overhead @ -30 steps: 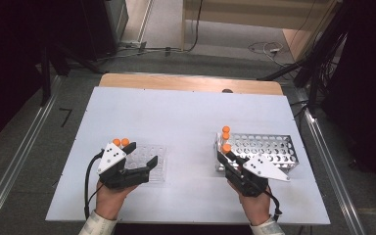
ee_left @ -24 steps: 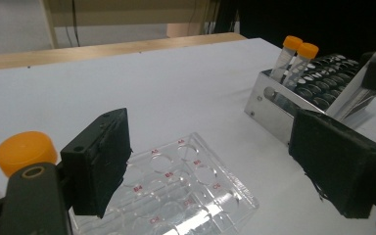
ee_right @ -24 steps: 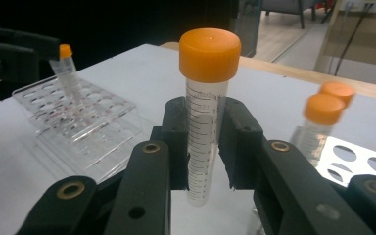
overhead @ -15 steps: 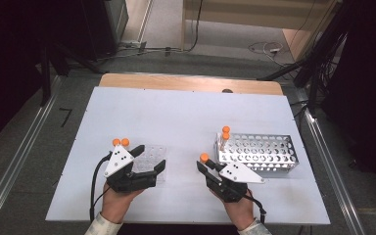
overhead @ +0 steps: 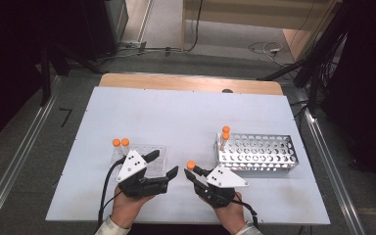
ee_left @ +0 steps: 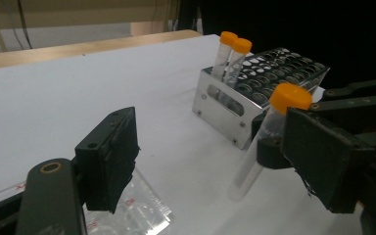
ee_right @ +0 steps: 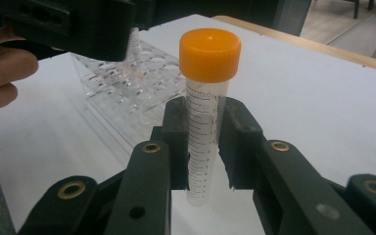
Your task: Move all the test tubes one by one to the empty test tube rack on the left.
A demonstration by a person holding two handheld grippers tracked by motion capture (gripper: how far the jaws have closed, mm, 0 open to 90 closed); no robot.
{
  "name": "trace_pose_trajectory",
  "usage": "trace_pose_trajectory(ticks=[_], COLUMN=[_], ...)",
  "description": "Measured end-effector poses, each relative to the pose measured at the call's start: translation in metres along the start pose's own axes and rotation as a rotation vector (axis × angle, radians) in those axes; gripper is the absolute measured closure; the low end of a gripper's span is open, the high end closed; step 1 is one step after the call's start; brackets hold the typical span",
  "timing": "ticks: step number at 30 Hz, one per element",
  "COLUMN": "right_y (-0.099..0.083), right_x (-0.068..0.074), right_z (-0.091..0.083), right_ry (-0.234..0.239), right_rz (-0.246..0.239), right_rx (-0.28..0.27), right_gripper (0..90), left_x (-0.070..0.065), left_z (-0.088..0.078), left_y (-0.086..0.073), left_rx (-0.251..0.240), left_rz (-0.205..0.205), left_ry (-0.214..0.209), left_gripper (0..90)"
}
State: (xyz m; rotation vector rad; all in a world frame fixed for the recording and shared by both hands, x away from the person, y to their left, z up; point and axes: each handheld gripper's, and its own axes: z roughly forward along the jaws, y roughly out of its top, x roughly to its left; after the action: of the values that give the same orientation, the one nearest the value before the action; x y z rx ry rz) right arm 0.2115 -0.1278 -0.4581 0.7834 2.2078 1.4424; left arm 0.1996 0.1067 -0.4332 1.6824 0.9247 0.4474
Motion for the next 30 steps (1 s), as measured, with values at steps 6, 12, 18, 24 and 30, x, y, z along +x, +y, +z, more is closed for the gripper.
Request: trace_pose_trajectory(ticks=[6, 12, 18, 24, 30], right_y=[-0.002, -0.003, -0.003, -0.003, -0.003], right_x=[0.008, 0.012, 0.014, 0.014, 0.013], right_z=[0.006, 0.008, 0.009, 0.010, 0.010], right_ry=[0.021, 0.034, 0.041, 0.045, 0.055], right_rz=[-0.019, -0.024, -0.025, -0.022, -0.012], right_rx=[0.019, 0.026, 0.029, 0.031, 0.035], right_gripper=[72.1, 72.1, 72.1, 72.1, 68.9], left_x=[-0.009, -0.013, -0.017, -0.020, -0.018], left_z=[0.007, 0.012, 0.016, 0.016, 0.016], left_y=[-0.002, -0.003, -0.005, -0.006, -0.005], left_rx=[0.019, 0.029, 0.037, 0.030, 0.030], left_rz=[0.014, 0.017, 0.047, 0.072, 0.064], left_ry=[-0.047, -0.089, -0.118, -0.102, -0.102], left_gripper=[27.7, 38.1, 55.3, 69.0, 70.2])
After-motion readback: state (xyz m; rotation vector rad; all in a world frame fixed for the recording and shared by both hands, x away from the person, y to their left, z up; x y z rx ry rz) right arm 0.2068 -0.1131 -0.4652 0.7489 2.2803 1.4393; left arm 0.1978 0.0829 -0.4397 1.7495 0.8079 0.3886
